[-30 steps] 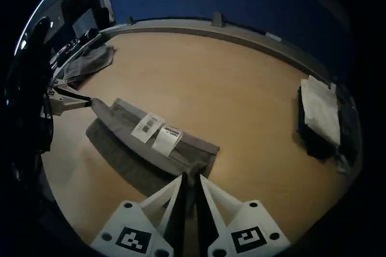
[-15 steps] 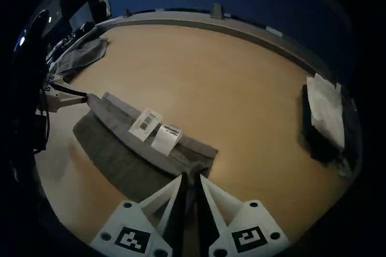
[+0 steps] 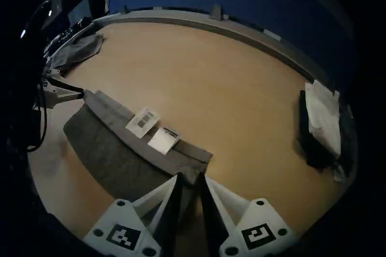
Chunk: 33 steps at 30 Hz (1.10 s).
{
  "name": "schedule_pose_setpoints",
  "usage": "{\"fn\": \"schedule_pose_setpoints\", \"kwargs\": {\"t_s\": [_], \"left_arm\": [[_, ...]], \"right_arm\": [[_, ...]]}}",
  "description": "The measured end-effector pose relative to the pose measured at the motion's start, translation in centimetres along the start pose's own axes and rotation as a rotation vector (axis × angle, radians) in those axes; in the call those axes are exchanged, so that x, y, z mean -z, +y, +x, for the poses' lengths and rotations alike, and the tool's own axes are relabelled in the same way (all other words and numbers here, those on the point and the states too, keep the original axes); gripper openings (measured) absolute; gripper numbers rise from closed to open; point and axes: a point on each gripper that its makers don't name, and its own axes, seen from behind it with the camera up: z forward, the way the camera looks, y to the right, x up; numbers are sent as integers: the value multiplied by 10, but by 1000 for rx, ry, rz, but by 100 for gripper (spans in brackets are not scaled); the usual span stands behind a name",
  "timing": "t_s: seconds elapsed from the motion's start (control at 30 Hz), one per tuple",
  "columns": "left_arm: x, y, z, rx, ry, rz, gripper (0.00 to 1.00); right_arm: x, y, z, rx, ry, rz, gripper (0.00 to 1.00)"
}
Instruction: Fold towel
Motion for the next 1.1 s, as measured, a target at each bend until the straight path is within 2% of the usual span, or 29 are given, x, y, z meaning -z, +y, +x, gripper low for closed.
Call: {"fn": "schedule_pose_setpoints", "kwargs": {"t_s": [0.1,0.37,0.5,0.63,0.7,0.77,0.97,1.03,1.1], "left_arm": [[-2,-5,1,1,4,16,13],[-1,-16,3,-1,13,45,36],[0,-20,4,6,14,54,40],[0,-24,5,7,20,65,49],[0,-26,7,5,25,72,55],[1,-27,9,2,29,78,61],[7,-24,13,18,42,57,90],[9,-24,14,21,49,56,93],[12,-24,15,23,55,57,94]], "right_arm": [[-1,4,0,0,2,-16,34],[-4,11,-1,-10,6,-51,46],[-5,15,3,-17,18,-77,52],[-5,19,8,-24,30,-96,63],[-4,21,10,-28,37,-102,74],[-4,22,12,-33,42,-105,80],[3,22,16,-43,68,-106,96],[6,20,16,-44,76,-100,100],[9,18,15,-45,84,-92,100]]}}
